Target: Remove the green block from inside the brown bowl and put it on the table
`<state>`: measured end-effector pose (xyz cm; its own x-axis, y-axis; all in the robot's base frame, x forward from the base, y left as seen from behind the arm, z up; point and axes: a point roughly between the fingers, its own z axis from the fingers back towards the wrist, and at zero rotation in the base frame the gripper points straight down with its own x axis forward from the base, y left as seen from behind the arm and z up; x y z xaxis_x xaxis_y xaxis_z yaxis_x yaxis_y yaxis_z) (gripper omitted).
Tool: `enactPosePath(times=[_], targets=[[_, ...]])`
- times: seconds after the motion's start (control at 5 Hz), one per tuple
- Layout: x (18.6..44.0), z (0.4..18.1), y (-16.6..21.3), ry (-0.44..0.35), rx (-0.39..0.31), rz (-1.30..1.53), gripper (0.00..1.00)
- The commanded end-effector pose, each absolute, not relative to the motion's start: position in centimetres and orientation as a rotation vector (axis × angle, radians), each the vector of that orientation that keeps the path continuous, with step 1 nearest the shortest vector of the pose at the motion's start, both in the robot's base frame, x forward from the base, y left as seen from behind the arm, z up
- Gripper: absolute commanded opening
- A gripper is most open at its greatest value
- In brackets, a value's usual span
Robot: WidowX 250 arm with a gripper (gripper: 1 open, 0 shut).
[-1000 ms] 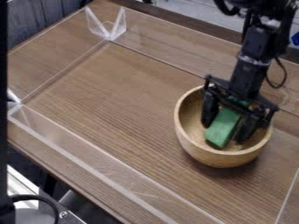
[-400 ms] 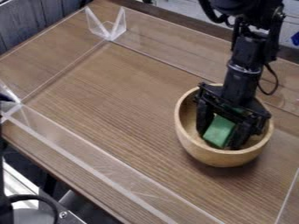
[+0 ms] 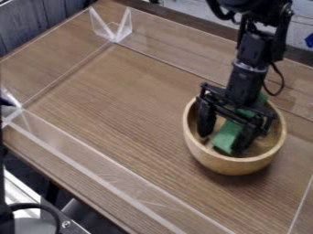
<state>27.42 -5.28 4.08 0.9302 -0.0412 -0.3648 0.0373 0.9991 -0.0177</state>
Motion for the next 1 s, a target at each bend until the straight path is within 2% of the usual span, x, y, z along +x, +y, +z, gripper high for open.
enactPosePath(times=[0.0, 0.2, 0.4, 0.6, 0.8], targets=[[28.6, 6.9, -5.1, 0.262, 0.007, -0.061, 1.0], [28.4, 6.8, -5.0, 0.255, 0.025, -0.081, 0.0], [28.5, 7.3, -4.4, 0.237, 0.012, -0.094, 0.0], [28.8, 8.5, -3.3, 0.203, 0.0, -0.102, 0.0], [28.1, 9.9, -1.5, 0.184, -0.014, -0.094, 0.0]])
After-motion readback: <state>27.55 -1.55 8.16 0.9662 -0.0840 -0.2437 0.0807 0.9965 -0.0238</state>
